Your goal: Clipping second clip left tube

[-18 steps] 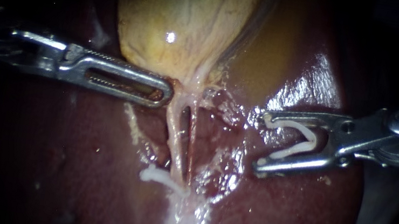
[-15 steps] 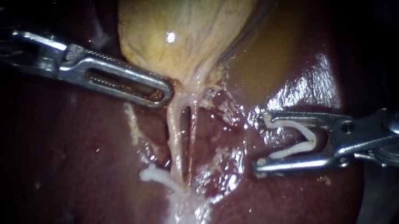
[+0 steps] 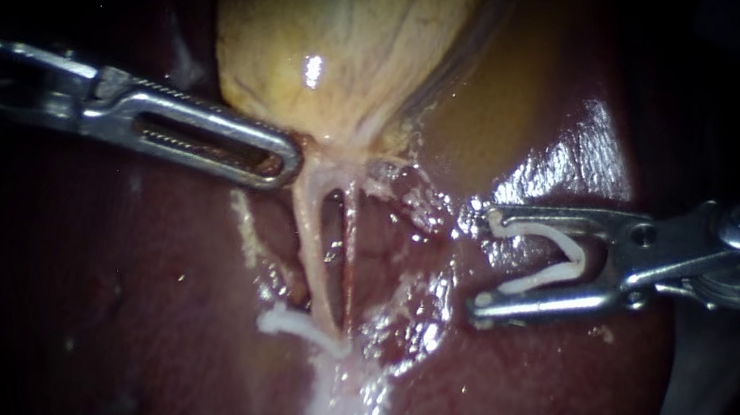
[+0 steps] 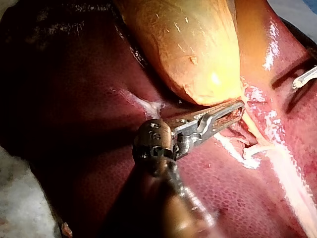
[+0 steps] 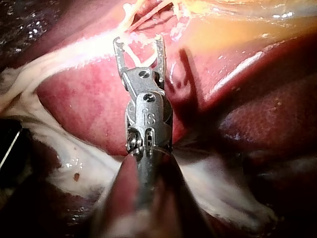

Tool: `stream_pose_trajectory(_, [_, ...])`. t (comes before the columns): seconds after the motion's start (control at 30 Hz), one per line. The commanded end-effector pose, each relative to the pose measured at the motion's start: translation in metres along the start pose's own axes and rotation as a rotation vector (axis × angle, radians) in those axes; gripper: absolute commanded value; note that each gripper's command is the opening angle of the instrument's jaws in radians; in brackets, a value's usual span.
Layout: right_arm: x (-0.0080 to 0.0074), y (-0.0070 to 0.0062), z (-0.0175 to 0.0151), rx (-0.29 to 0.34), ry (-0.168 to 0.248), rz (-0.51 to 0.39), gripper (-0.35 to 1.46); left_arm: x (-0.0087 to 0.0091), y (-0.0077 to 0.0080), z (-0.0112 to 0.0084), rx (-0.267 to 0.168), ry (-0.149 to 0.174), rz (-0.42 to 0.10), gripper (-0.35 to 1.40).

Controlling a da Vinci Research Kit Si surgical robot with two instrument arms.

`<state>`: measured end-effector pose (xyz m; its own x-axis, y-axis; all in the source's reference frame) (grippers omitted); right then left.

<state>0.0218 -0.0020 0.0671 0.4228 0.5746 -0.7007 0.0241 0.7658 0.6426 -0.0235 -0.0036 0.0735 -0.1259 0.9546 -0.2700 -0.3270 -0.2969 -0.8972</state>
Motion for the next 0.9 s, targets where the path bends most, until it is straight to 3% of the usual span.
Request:
stream_pose_trajectory(0.03, [0.0000,0.0000,0.0000,0.000,0.000,0.000,0.50,0.0000,0.0001,-0.0001,-0.001,0.002,-0.001,-0.35])
stream_pose_trajectory(0.3, [0.0001,-0.0002,0.0011,-0.006,0.003,0.000,0.50,-0.0001,0.0003,-0.0004,-0.002,0.002,-0.001,-0.35])
stream_pose_trajectory(0.9, [-0.0023,-0.0004,0.0120,0.009,-0.002,-0.026,0.50,-0.0001,0.0007,-0.0001,-0.001,0.003,-0.002,-0.35])
